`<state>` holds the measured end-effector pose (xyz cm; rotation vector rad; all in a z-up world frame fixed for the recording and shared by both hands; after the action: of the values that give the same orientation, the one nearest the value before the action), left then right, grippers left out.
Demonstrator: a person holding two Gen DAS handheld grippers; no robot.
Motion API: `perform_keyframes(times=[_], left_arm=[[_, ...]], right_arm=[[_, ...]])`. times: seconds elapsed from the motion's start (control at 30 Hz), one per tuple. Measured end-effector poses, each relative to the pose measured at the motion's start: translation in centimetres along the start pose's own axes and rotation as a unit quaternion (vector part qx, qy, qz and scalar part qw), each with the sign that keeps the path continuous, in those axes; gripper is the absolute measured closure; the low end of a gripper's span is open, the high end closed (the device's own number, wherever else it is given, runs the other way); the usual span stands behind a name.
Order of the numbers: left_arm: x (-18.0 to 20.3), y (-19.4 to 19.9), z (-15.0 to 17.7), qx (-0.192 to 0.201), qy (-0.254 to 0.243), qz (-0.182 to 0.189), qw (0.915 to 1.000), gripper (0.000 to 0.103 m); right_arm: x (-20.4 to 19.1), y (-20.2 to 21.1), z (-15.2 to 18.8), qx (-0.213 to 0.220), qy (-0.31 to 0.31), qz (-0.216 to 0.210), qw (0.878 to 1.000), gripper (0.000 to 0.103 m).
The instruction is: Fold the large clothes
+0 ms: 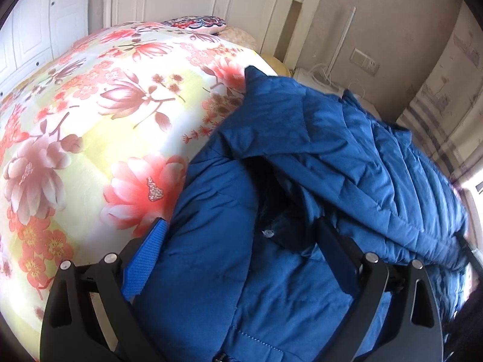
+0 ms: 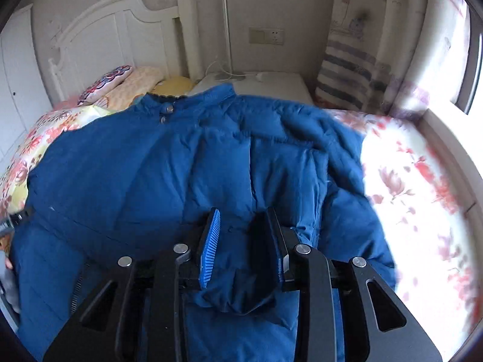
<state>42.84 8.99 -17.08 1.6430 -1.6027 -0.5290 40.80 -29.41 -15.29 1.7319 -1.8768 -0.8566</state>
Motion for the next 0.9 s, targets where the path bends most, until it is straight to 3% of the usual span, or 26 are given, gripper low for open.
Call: perform_keyframes(times=[0.07,0.13,0.17,0.3,0.43,0.57,0.63,0.7,0.77,0.83,0.9], left_arm=[[-1.2,2.0,-0.5,0.049,0.033,-0.005,0.9982,0.019],[-1.8,5.5,-2.1,0.117,0.071,0.023,0.9903,0.017],[-1.3,6.5,-2.8,0.126,0.069,0.036,0.9890,0.017],[4.1,6.6,-5.7,0.078,0.002,0.114,0.9904,0.010],[8.3,2.4,-6.8,0.034,-0.067,0.090,0.9931,0.008],[9.1,-4.8,-4.0,-0.041,-0.104,0.032,0.9932,0.006],[9.8,-4.8,-3.1,-0.020,-0.147,0.006,0.9889,0.003],[10.0,-3.8,-3.5,-0.028,-0.140,0.014,0.9897,0.004],[10.6,-1.8,-5.8,-0.001,-0.112,0.048,0.9926,0.004],[11.4,-0.5,-8.6,0.033,-0.119,0.044,0.9914,0.003],[11.9,-2.1,-10.8,0.029,-0.122,0.033,0.9916,0.003]], right_arm=[[0.3,0.2,0.0,-0.002,-0.010,-0.010,1.000,0.073],[0.5,0.1,0.0,-0.002,-0.015,-0.018,1.000,0.073],[0.7,0.0,0.0,-0.003,-0.018,-0.022,1.000,0.073],[1.1,-0.3,-0.4,-0.002,-0.021,-0.026,0.999,0.072],[1.0,-0.3,-0.3,0.000,-0.024,-0.034,0.999,0.072],[1.1,-0.3,-0.3,0.000,-0.018,-0.033,0.999,0.072],[1.0,-0.3,-0.2,0.000,-0.015,-0.029,0.999,0.072],[1.1,-0.3,-0.2,0.001,-0.015,-0.030,0.999,0.072],[1.2,-0.2,-0.2,0.001,-0.018,-0.034,0.999,0.072],[1.2,-0.2,-0.2,0.002,-0.019,-0.036,0.999,0.072],[1.1,-0.2,-0.2,0.002,-0.019,-0.036,0.999,0.072]])
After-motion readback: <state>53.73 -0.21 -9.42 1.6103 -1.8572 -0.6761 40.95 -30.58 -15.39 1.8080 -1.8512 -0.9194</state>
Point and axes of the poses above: each gripper's, at about its wrist camera, not at the fingertips, and y roughly against the way its jaws point, x to its right, z to its underside, the point moved 6 cm from there along -y, roughly the way its jaws point
